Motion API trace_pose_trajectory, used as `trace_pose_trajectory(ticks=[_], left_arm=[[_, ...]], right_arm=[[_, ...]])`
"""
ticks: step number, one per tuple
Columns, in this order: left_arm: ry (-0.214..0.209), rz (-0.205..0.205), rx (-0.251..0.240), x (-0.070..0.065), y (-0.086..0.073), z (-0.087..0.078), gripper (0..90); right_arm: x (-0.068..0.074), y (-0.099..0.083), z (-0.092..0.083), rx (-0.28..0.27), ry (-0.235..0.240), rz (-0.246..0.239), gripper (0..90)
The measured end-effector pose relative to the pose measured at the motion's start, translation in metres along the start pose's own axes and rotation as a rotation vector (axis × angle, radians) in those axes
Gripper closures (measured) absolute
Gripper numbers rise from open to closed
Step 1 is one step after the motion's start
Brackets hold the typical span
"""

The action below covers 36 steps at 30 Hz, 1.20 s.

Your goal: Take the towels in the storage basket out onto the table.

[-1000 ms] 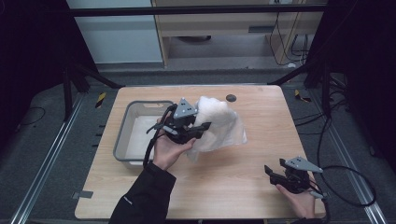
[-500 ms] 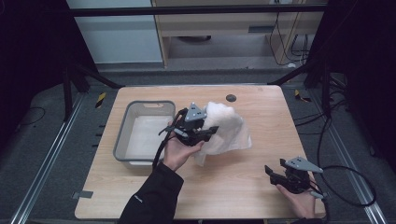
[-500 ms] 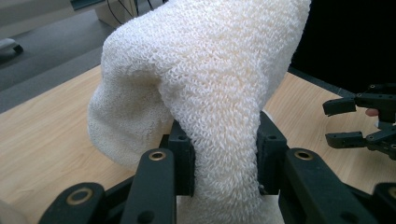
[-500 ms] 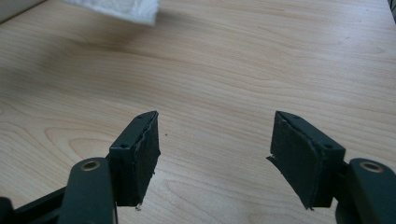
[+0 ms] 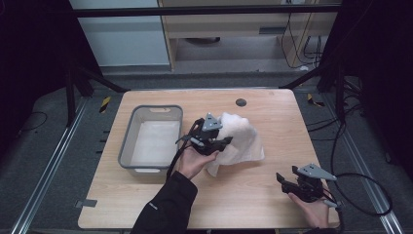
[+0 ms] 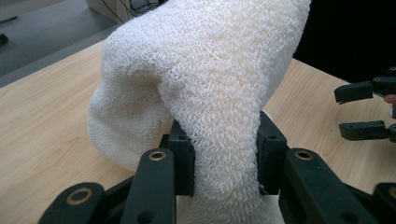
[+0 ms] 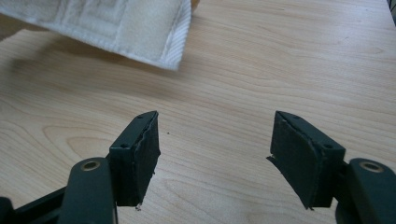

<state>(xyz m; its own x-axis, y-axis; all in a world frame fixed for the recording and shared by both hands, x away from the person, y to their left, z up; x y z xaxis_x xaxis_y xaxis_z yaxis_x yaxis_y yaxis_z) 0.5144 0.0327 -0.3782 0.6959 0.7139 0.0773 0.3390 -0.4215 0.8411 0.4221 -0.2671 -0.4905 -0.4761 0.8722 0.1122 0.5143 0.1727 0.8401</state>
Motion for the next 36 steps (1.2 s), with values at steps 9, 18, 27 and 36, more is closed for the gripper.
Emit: trace_pose_trajectory(ticks=[9, 18, 27, 36], left_arm=[[-0.002, -0.006, 0.017, -0.001, -0.011, 0.014, 65.9], [-0.01, -0.002, 0.019, -0.004, -0.02, 0.023, 64.9], [-0.02, -0.009, 0.055, -0.004, -0.031, 0.031, 61.3], [-0.025, -0.022, 0.076, -0.003, -0.04, 0.037, 57.0]], right_arm=[[0.0, 0.0, 0.0, 0.001, -0.001, 0.002, 32.4], [0.0, 0.0, 0.0, 0.002, -0.001, 0.001, 32.3], [-0.001, -0.001, 0.0, 0.004, -0.003, -0.004, 32.0], [-0.001, -0.001, 0.001, 0.008, -0.008, -0.015, 31.6]])
Point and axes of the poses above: each handheld gripper's, and its own axes: z roughly forward along the jaws, y roughly out of its top, x roughly to its left, the point moved 2 cm from there along z, roughly forward along the jaws, and after that the axes turned 9 degrees about y, right-handed, at the moved point
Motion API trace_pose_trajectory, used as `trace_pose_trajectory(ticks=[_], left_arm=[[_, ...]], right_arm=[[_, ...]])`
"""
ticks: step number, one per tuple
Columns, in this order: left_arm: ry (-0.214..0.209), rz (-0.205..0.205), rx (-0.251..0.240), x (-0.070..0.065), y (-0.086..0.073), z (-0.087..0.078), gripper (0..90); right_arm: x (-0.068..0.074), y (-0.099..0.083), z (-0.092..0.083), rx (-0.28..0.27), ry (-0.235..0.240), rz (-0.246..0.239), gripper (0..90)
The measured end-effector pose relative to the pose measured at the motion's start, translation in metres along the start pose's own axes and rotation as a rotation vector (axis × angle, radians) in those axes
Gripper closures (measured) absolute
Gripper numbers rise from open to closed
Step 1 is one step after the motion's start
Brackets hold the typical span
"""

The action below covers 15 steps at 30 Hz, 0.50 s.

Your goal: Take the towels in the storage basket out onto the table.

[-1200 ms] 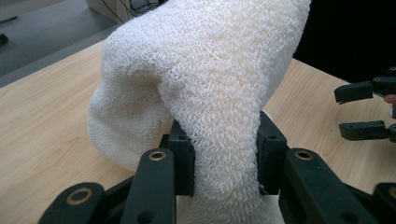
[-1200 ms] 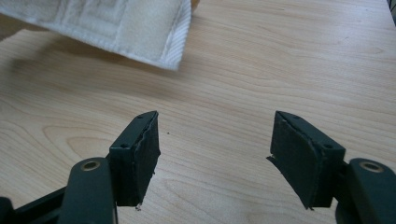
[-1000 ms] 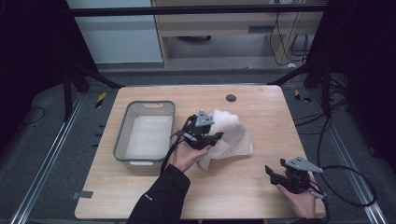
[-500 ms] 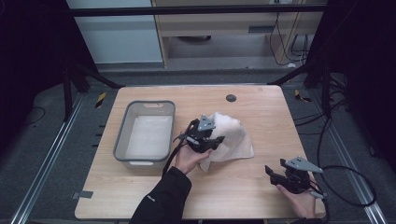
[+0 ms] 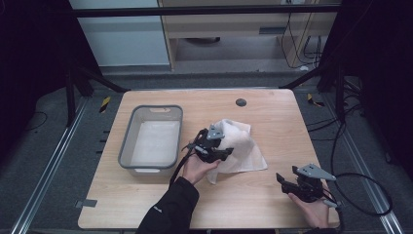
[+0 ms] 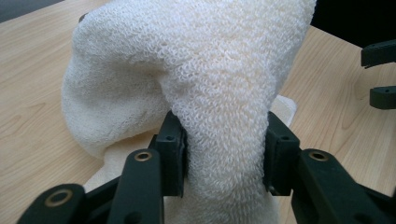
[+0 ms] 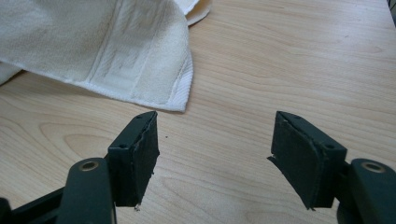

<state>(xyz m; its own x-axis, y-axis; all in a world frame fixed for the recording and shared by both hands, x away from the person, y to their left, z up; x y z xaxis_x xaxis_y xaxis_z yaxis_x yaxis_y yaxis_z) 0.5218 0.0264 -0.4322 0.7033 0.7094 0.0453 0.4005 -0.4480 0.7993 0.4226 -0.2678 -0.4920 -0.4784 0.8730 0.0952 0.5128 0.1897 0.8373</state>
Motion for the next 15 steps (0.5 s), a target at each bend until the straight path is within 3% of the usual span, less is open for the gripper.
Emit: trace_pose_trajectory(ticks=[15], left_arm=[[0.006, 0.024, 0.006, -0.001, -0.0053, -0.0061, 41.2]], right_arm=[[0.0006, 0.0002, -0.0002, 0.002, 0.002, 0.008, 30.6]])
Point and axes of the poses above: each handheld gripper's, and its own axes: z roughly forward along the jaws, y roughly out of its top, x roughly to its left, the point moved 2 cm from there along z, roughly forward along the jaws, and after that the axes turned 9 degrees about y, right-handed, at the moved point
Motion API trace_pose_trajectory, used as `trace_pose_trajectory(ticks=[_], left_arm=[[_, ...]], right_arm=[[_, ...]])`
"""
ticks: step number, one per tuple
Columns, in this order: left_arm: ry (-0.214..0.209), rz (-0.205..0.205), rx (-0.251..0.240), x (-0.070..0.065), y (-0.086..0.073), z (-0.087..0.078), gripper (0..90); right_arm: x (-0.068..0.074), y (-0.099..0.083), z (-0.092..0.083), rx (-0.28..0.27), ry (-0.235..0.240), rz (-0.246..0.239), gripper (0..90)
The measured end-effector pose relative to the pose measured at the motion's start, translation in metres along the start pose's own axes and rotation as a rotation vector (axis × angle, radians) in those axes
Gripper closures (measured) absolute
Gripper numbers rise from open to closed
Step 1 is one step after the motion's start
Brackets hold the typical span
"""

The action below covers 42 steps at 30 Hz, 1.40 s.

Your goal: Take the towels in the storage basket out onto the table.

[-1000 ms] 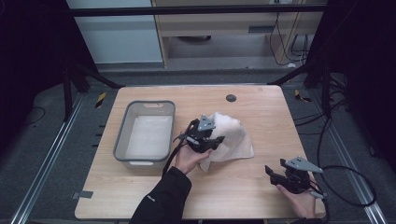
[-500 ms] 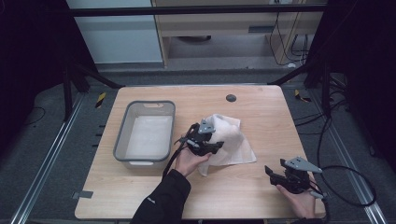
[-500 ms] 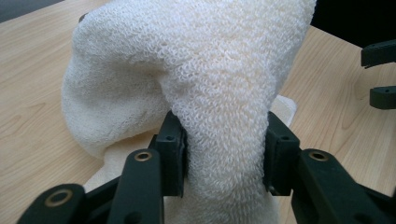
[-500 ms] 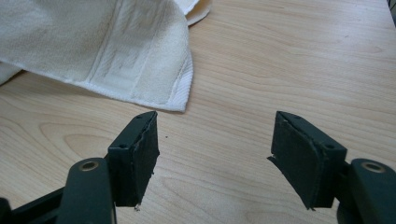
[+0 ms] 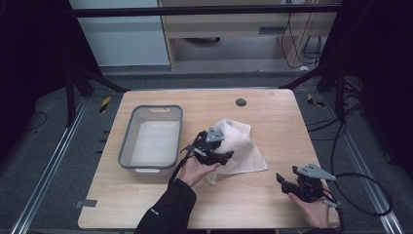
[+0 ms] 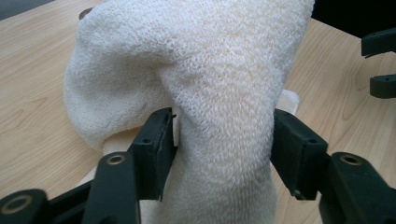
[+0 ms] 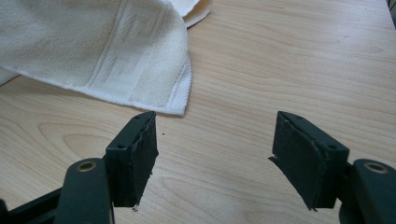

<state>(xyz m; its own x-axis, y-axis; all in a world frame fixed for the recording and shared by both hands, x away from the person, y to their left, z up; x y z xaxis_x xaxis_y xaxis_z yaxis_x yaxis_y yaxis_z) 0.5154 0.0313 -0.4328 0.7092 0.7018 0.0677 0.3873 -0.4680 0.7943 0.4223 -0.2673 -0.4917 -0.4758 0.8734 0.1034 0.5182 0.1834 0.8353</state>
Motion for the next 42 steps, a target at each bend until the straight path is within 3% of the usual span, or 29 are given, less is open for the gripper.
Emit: trace_pose_trajectory(ticks=[7, 12, 22, 31, 42], left_arm=[[0.01, 0.014, 0.002, 0.002, -0.002, -0.012, 30.9], [-0.015, 0.017, 0.006, 0.004, -0.007, -0.021, 26.9], [0.012, 0.027, 0.011, 0.012, -0.019, -0.04, 23.3], [0.017, 0.006, 0.028, 0.023, -0.04, -0.055, 22.8], [0.023, 0.014, 0.027, 0.028, -0.064, -0.084, 22.8]], right_arm=[[-0.001, 0.0, 0.0, -0.002, -0.005, -0.008, 29.9], [-0.001, 0.0, 0.001, -0.001, -0.005, -0.01, 29.2], [0.0, -0.001, 0.001, 0.002, -0.002, -0.005, 26.3], [0.0, -0.001, 0.003, 0.009, -0.005, -0.011, 23.3], [0.0, -0.002, 0.003, 0.016, -0.004, -0.002, 20.2]])
Point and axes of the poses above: each handheld gripper's, and its own axes: z roughly forward along the jaws, y roughly out of its top, x roughly to its left, the point moved 2 cm from there along z, roughly forward along the jaws, and after that the axes turned 9 degrees about y, right-handed, at the moved point
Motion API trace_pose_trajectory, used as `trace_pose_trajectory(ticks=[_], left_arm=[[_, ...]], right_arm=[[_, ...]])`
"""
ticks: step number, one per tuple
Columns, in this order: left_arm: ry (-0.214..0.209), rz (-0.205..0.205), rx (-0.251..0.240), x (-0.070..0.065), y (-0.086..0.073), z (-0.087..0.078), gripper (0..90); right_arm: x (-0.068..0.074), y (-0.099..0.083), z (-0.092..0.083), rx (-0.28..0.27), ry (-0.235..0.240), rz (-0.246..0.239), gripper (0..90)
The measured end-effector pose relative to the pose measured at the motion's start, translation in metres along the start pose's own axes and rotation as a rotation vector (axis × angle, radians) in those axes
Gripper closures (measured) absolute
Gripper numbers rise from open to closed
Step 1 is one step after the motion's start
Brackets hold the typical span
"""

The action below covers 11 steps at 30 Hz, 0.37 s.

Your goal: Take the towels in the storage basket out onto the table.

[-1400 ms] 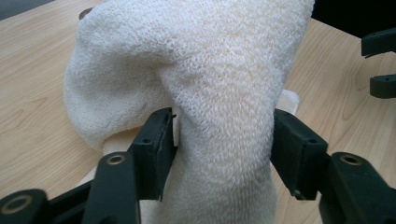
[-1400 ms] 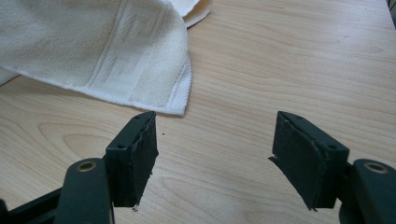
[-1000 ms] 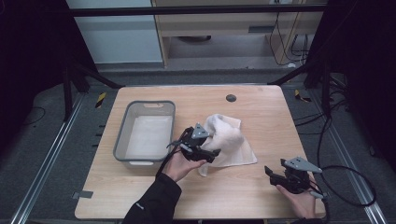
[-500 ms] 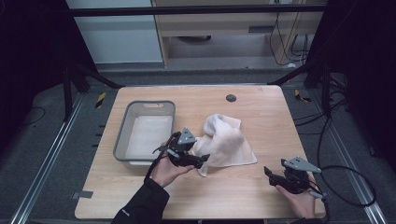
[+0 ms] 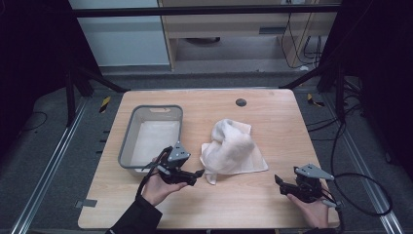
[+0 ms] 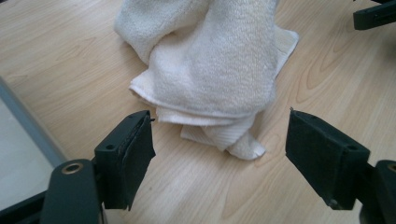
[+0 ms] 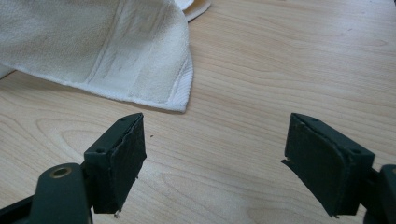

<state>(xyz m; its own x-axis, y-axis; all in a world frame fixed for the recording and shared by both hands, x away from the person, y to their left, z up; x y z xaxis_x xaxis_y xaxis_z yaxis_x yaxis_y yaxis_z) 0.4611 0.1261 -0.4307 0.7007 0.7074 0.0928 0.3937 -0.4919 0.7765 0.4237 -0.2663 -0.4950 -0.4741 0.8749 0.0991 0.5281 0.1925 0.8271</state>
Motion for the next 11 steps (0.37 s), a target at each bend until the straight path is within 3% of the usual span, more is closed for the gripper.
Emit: trace_pose_trajectory(ticks=[11], left_arm=[[0.002, -0.03, -0.018, 0.003, -0.029, -0.019, 26.4]], right_arm=[[0.001, -0.001, 0.001, 0.011, 0.003, -0.002, 17.9]])
Point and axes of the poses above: each handheld gripper's, and its own axes: z roughly forward along the jaws, y roughly out of its top, x roughly to its left, the point moved 2 cm from there along z, roughly forward along the jaws, and after that the axes turned 9 degrees about y, right-handed, at the moved point
